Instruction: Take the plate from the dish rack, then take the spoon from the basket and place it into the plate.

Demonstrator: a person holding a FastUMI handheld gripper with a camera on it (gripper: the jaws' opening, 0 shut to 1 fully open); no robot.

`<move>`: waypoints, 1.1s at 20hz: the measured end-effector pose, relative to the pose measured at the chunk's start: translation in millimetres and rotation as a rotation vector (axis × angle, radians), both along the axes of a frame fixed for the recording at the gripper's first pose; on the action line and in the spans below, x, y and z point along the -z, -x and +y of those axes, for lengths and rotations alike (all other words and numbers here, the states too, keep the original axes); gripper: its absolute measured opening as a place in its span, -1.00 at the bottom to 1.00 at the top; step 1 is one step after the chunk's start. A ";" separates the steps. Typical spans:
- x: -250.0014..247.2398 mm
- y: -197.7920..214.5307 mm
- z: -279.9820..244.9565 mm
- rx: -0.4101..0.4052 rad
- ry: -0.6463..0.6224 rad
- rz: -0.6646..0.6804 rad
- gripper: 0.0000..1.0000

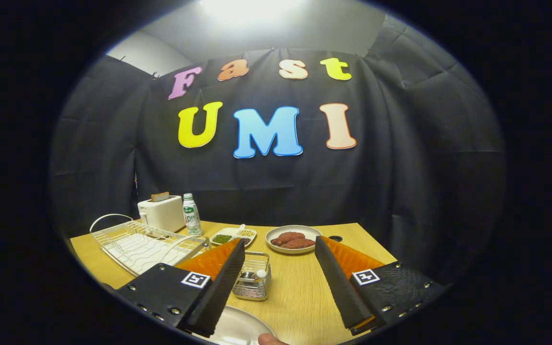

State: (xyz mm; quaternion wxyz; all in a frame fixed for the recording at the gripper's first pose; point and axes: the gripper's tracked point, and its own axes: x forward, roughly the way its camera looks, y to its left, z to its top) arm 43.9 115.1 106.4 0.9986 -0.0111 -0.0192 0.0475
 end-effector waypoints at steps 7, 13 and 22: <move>41.4 -53.1 20.2 0.004 0.014 -0.004 0.83; 59.1 -75.0 33.3 -0.005 0.055 0.017 0.63; 55.5 -75.2 49.4 -0.035 0.032 0.054 -0.71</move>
